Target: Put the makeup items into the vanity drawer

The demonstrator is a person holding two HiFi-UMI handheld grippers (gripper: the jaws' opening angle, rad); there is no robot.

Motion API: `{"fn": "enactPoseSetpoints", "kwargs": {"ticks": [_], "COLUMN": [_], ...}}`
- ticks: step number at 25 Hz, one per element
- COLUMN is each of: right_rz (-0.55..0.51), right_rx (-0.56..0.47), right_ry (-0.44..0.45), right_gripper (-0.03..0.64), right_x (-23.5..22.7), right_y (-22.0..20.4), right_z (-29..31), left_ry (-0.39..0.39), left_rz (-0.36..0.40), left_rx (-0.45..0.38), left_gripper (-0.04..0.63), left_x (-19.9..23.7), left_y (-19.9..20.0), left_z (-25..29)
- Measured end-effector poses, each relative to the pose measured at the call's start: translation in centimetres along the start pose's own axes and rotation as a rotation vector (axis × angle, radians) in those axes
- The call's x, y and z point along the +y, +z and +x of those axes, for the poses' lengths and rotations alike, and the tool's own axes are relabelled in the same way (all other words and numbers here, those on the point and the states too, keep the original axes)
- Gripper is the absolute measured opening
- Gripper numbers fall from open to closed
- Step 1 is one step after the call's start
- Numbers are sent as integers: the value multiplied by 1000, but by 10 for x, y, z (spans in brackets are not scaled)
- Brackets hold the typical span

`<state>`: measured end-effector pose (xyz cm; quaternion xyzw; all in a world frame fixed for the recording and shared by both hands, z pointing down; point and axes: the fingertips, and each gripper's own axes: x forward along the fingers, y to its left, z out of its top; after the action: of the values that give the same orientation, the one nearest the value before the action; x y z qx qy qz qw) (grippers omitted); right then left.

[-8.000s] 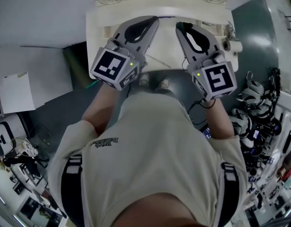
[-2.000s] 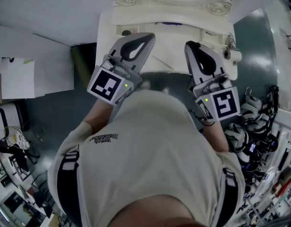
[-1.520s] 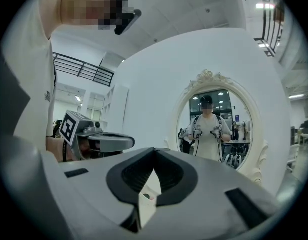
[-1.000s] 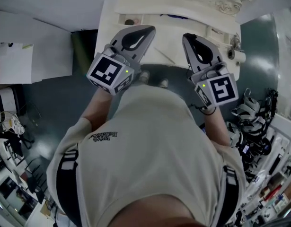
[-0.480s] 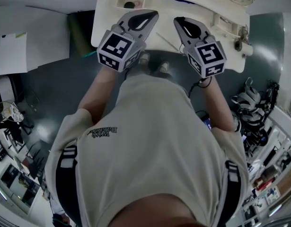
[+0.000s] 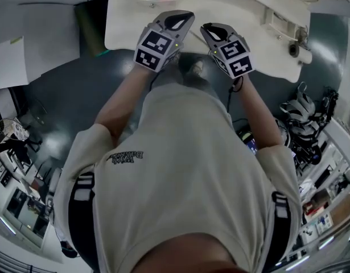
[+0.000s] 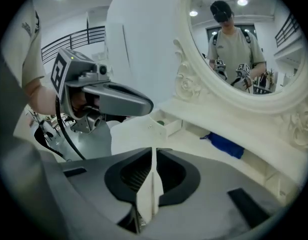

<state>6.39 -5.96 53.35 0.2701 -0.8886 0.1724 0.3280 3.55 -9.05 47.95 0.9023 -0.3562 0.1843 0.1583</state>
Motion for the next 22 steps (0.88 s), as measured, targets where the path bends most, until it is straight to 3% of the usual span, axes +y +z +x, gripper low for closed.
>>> {"fn": "enactPoseSetpoints", "kwargs": {"ticks": [12, 22], "right_rz": [-8, -56], "right_rx": [225, 351], "right_ry": [61, 31], "right_gripper": [58, 58], "right_x": [8, 3], "right_y": [-82, -133], "right_z": [56, 76], "left_ry": [-47, -61], "left_rz": [-16, -39], "left_rx": [190, 301], "left_gripper": [14, 14], "left_x": [10, 12], "left_y": [-95, -149], "left_z": [43, 55]}}
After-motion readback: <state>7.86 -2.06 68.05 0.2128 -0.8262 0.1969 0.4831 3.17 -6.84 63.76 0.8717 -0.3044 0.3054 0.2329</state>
